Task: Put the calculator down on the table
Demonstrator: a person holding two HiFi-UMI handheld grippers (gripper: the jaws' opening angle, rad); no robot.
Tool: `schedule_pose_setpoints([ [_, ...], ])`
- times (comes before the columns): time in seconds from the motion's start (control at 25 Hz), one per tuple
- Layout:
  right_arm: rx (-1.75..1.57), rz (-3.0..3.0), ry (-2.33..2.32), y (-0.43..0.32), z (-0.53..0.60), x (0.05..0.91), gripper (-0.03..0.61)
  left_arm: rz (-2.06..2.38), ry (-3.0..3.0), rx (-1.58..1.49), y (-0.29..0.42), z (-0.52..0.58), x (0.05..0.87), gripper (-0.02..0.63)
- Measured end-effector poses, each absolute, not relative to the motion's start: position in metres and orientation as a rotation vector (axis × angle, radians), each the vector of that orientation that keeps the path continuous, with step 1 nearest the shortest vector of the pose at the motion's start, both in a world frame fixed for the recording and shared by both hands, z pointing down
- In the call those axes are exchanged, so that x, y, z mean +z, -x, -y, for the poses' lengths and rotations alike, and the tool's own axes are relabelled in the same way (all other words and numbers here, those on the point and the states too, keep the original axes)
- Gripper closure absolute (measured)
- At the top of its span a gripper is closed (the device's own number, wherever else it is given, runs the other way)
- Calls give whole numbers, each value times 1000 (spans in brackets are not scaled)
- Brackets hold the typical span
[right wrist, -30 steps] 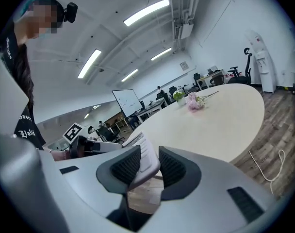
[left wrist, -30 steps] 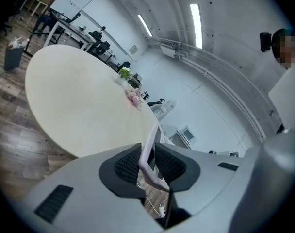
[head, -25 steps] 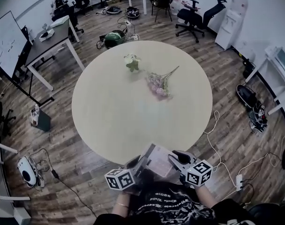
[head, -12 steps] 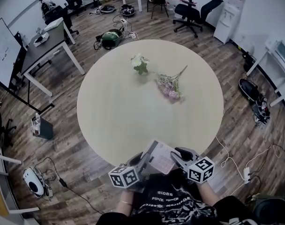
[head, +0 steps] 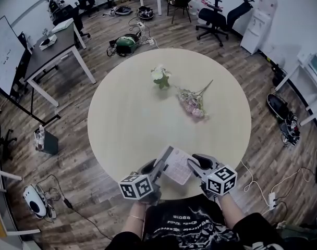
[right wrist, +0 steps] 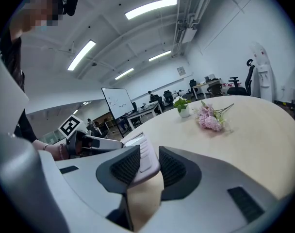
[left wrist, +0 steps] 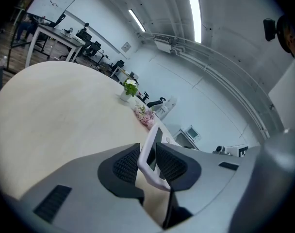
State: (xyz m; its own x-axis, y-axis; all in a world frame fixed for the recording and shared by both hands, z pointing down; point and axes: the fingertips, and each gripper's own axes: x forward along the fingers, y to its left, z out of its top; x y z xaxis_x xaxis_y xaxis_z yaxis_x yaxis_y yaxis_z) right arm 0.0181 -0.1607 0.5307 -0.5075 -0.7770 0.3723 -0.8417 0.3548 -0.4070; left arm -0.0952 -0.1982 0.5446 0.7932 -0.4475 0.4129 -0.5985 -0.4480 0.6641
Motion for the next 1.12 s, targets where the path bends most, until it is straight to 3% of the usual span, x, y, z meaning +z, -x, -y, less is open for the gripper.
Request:
schedule_pose_setpoints([
  [1.12, 922, 2478, -1043, 1, 365, 597, 446, 1178, -1867, 238, 122, 365, 610, 480],
])
